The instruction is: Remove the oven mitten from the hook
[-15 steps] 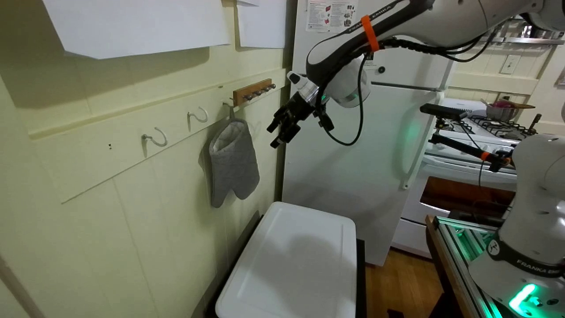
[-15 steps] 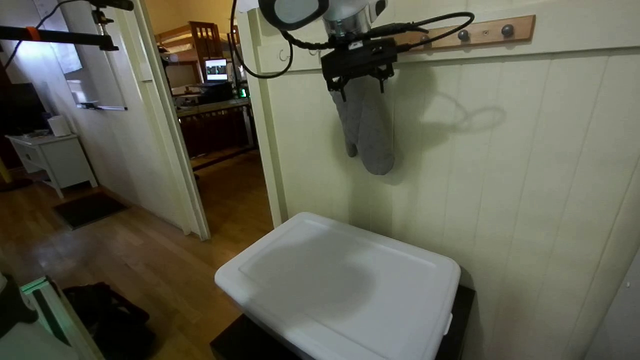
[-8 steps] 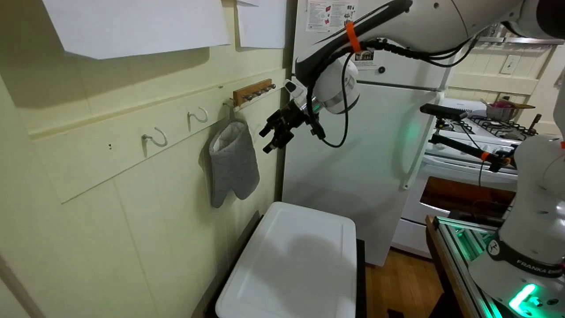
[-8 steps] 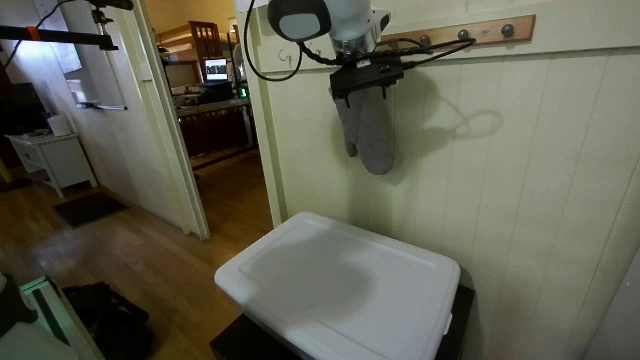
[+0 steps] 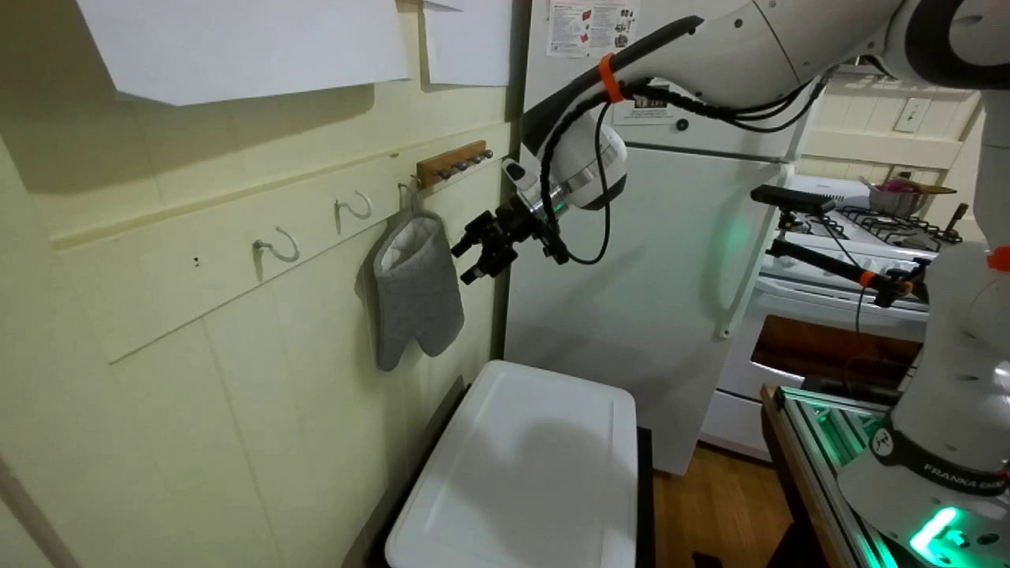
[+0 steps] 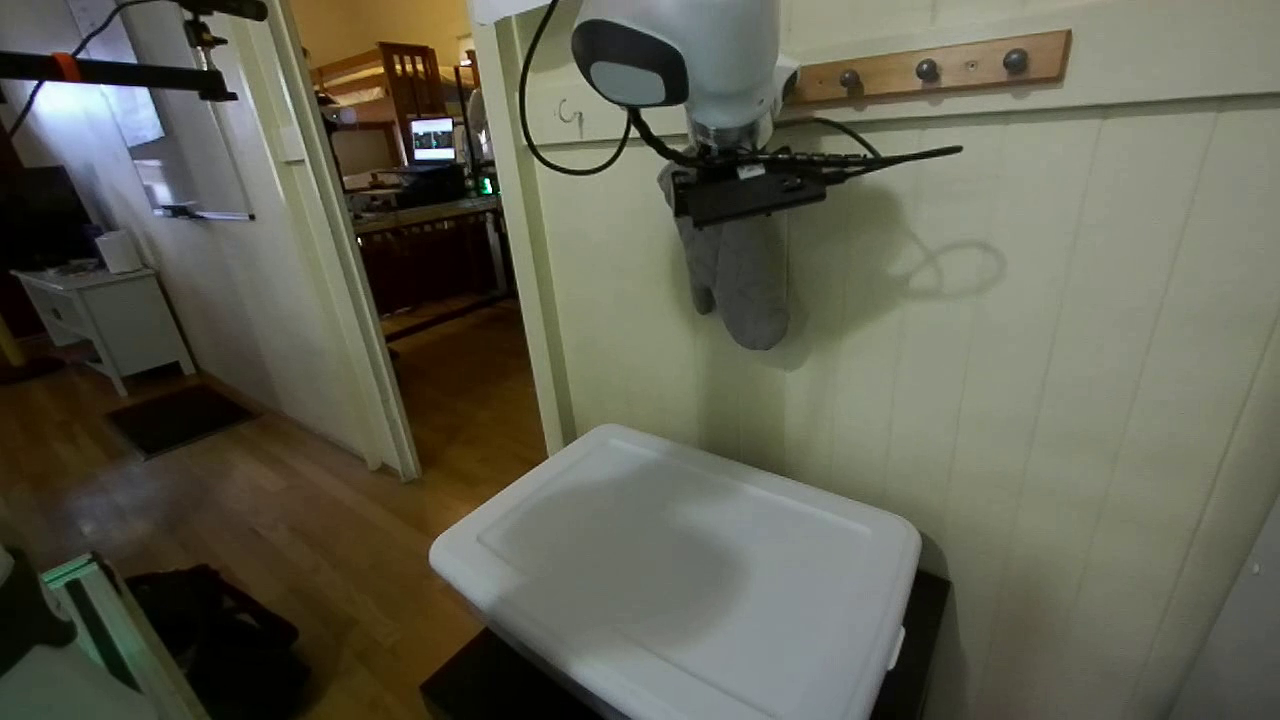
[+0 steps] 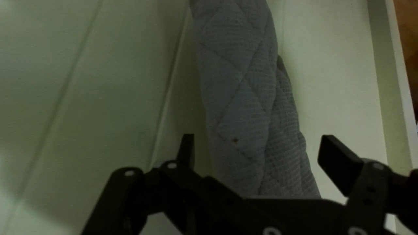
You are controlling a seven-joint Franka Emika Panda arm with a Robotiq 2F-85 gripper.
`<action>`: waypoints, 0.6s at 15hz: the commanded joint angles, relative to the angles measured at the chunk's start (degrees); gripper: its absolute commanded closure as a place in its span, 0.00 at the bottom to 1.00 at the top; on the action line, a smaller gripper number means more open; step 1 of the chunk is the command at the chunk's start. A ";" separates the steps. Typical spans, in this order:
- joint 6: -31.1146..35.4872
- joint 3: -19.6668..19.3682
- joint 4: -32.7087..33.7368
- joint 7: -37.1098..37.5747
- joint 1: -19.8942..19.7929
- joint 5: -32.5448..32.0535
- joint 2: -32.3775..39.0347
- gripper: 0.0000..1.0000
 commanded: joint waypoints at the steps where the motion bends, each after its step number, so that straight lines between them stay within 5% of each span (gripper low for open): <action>1: -4.05 0.86 2.46 -5.27 -1.80 4.12 3.10 0.29; 2: -4.63 0.97 2.71 -5.87 -2.03 4.53 3.58 0.30; 9: -7.42 3.77 3.20 -5.73 -5.06 3.81 4.17 0.85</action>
